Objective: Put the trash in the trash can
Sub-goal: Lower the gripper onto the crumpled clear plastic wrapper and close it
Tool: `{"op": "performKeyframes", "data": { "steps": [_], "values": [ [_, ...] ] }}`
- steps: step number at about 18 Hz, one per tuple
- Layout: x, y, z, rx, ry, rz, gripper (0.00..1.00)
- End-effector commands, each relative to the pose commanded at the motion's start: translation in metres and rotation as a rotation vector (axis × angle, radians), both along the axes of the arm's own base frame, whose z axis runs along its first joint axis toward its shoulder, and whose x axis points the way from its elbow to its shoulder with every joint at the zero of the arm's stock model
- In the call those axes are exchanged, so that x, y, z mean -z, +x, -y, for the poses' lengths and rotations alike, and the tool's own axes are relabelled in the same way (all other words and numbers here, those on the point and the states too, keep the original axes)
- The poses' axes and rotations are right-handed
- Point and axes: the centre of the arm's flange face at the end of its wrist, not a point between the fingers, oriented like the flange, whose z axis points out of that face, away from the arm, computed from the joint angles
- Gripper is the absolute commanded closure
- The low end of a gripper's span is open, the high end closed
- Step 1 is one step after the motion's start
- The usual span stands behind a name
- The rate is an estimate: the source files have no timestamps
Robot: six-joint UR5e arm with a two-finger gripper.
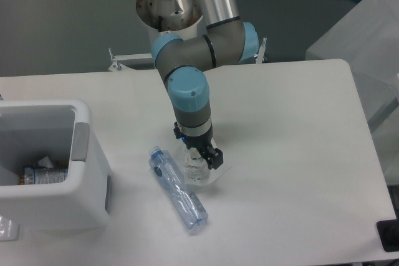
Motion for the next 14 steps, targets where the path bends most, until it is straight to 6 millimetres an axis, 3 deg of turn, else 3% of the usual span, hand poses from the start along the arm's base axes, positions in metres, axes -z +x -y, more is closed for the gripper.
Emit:
{"op": "performKeyframes", "data": {
  "steps": [8, 10, 14],
  "values": [
    [-0.005, 0.002, -0.001, -0.017, 0.014, 0.004, 0.91],
    [-0.006, 0.003, -0.001, -0.016, 0.012, 0.004, 0.97],
    [-0.015, 0.005, 0.003, -0.016, 0.017, -0.002, 0.99]
  ]
}}
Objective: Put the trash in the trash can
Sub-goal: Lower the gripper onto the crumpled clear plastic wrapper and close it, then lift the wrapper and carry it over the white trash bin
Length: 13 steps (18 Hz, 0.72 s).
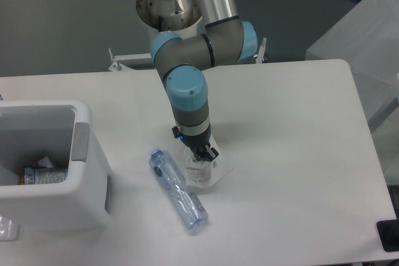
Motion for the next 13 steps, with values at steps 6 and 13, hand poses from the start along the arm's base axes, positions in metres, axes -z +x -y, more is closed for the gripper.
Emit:
{"op": "performKeyframes", "data": {
  "steps": [6, 13],
  "values": [
    [-0.054, 0.011, 0.037, -0.017, -0.007, 0.005, 1.0],
    [-0.162, -0.019, 0.077, -0.157, 0.3, 0.152, 0.97]
  ]
}}
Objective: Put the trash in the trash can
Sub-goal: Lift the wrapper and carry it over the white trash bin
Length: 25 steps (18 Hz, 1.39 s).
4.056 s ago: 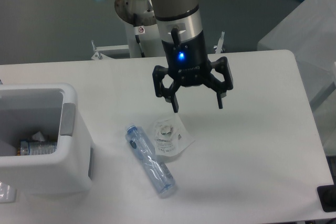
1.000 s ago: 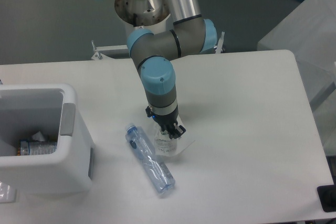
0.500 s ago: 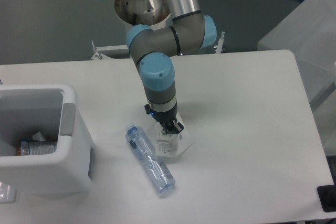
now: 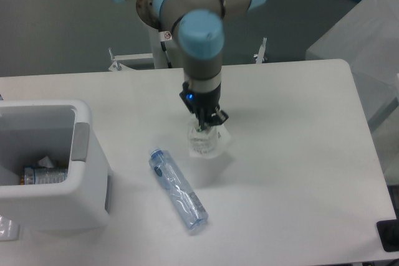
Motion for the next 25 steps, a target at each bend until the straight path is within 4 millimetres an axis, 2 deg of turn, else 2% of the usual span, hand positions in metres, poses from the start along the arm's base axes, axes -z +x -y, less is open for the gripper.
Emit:
{"op": "performKeyframes", "data": {
  "steps": [3, 5, 9, 11, 16, 19, 22, 25],
  "values": [
    [-0.032, -0.001, -0.007, -0.124, 0.171, 0.108, 0.97],
    [-0.06, -0.005, -0.012, -0.229, 0.241, 0.157, 0.97],
    [-0.108, 0.0, -0.028, -0.4, 0.363, 0.288, 0.97],
    [-0.122, 0.005, -0.034, -0.483, 0.377, 0.331, 0.97],
    [-0.158, 0.04, -0.058, -0.578, 0.443, 0.39, 0.98],
    [-0.172, 0.07, -0.076, -0.552, 0.471, 0.407, 0.97],
    [-0.172, 0.101, -0.093, -0.484, 0.469, 0.411, 0.93],
    [-0.166, 0.132, -0.111, -0.423, 0.443, 0.432, 0.93]
  ]
}}
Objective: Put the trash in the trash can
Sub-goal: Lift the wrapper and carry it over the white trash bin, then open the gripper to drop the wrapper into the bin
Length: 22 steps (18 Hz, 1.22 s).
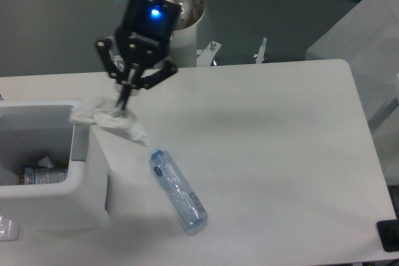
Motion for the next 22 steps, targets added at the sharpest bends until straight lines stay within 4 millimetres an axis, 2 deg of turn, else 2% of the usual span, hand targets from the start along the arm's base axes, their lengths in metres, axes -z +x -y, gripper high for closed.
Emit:
{"op": "performKeyframes", "data": {
  "steps": [5, 7, 14, 15, 16, 18, 20, 22],
  "values": [
    [0.003, 0.04, -0.015, 0.079, -0.004, 0.002, 0.93],
    [0.014, 0.054, -0.022, 0.109, -0.02, 0.013, 0.93],
    [0.049, 0.063, -0.052, 0.146, -0.073, 0.055, 0.87],
    [0.05, 0.063, -0.054, 0.148, -0.075, 0.056, 0.84],
    [0.052, 0.063, -0.055, 0.153, -0.076, 0.052, 0.77],
    [0.054, 0.061, -0.058, 0.164, -0.063, 0.034, 0.47],
    [0.051, 0.059, -0.06, 0.16, -0.032, 0.006, 0.25],
    [0.049, 0.056, -0.062, 0.155, -0.029, -0.001, 0.14]
  ]
}}
